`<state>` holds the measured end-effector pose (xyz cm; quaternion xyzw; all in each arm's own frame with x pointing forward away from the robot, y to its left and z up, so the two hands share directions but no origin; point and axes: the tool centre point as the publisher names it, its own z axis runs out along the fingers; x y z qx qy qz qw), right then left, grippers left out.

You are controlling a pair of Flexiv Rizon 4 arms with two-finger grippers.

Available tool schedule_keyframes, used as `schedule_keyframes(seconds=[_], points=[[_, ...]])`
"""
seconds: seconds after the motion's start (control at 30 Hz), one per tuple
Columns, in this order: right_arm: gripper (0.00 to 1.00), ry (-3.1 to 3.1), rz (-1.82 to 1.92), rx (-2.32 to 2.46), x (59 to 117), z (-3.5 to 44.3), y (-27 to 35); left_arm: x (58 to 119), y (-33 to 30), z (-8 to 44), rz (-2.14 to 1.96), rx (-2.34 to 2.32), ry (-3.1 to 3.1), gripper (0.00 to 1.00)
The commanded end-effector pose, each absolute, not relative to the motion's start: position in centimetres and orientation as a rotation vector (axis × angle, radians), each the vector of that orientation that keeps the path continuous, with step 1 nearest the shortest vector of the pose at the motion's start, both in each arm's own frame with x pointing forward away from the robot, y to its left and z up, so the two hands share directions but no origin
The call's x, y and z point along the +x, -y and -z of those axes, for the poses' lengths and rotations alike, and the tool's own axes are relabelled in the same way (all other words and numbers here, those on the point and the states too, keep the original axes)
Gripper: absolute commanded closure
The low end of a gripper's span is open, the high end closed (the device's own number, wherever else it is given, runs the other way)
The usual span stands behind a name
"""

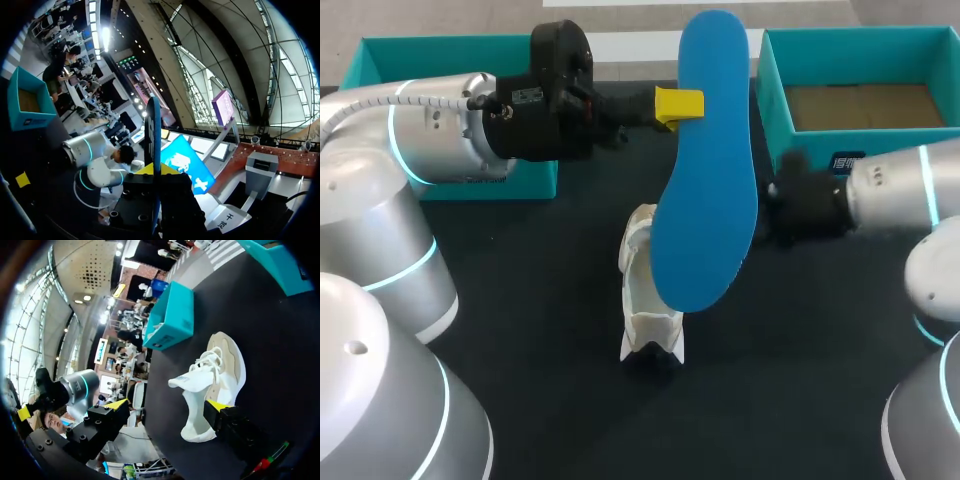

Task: Take the shoe out of the shoebox, open the shoe tongue, remove and reinsert the insole, then place the shoe into the shoebox

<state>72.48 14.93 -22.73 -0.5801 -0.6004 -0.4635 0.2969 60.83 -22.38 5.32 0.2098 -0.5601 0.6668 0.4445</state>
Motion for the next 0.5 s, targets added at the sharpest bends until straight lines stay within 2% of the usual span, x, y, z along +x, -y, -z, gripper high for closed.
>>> schedule_keyframes(seconds=[0.03,0.5], points=[[0.00,1.519,1.297,-1.438,72.1,19.9,-12.2,60.8,22.4,-5.2,-1.655,0.520,1.387,1.00],[0.00,1.446,1.251,-1.297,72.7,15.9,-11.4,60.8,22.4,-5.2,-1.655,0.520,1.387,1.00]])
